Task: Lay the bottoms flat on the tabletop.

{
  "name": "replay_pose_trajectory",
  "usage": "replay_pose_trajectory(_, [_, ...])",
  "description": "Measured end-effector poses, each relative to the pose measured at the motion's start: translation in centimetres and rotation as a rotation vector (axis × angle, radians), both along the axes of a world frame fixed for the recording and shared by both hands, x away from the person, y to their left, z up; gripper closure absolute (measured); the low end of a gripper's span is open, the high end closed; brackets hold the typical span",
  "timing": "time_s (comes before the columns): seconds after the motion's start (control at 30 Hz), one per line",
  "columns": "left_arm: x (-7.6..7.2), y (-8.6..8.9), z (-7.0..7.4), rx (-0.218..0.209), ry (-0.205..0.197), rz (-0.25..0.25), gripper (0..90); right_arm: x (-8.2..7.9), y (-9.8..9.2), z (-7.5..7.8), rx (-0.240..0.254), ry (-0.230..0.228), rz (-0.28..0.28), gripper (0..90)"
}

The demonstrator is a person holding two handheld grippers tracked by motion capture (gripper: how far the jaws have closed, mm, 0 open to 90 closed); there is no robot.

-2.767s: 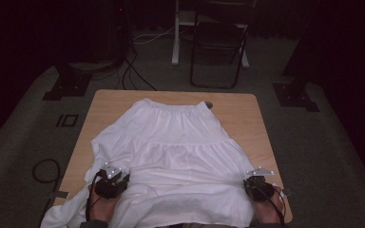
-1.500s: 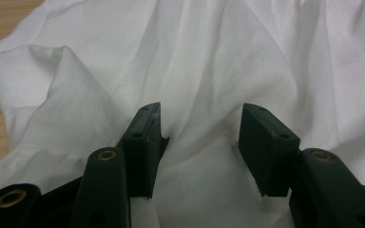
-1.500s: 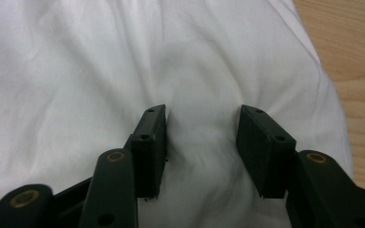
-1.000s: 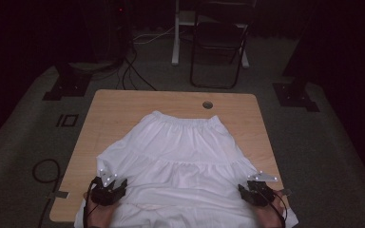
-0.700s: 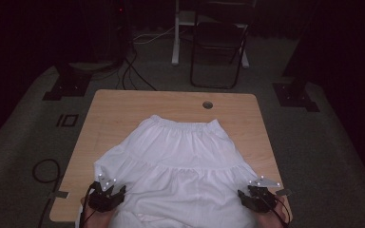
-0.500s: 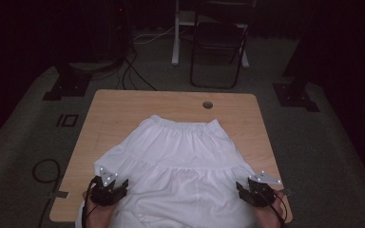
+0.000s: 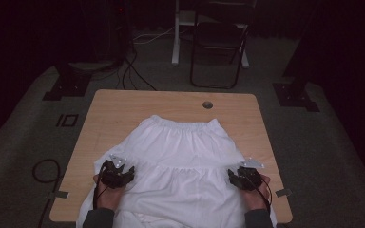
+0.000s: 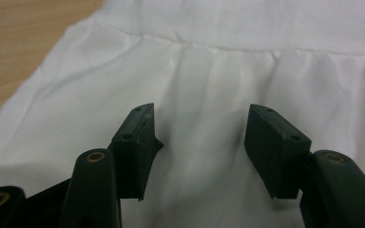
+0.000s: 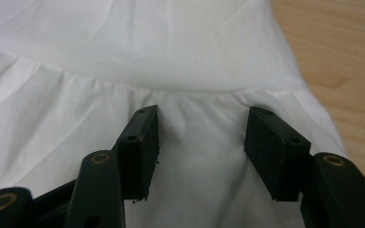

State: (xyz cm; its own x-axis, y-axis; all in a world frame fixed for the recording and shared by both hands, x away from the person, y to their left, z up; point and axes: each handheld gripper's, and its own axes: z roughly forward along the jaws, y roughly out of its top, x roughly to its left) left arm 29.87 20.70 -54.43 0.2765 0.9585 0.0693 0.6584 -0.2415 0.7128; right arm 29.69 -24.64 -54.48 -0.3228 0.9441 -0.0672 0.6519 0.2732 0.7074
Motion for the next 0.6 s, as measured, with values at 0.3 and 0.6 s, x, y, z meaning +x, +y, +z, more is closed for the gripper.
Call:
replay_pose_trajectory(0.3, [2.5, 1.0, -0.5, -0.060, -0.029, 0.015, 45.1, 3.2, -0.5, 0.0, -0.002, -0.007, 0.006, 48.5])
replay_pose_trajectory(0.6, [5.3, 1.1, -0.4, -0.057, -0.033, 0.039, 46.5, 6.8, -0.7, 0.1, -0.002, -0.011, -0.002, 49.7])
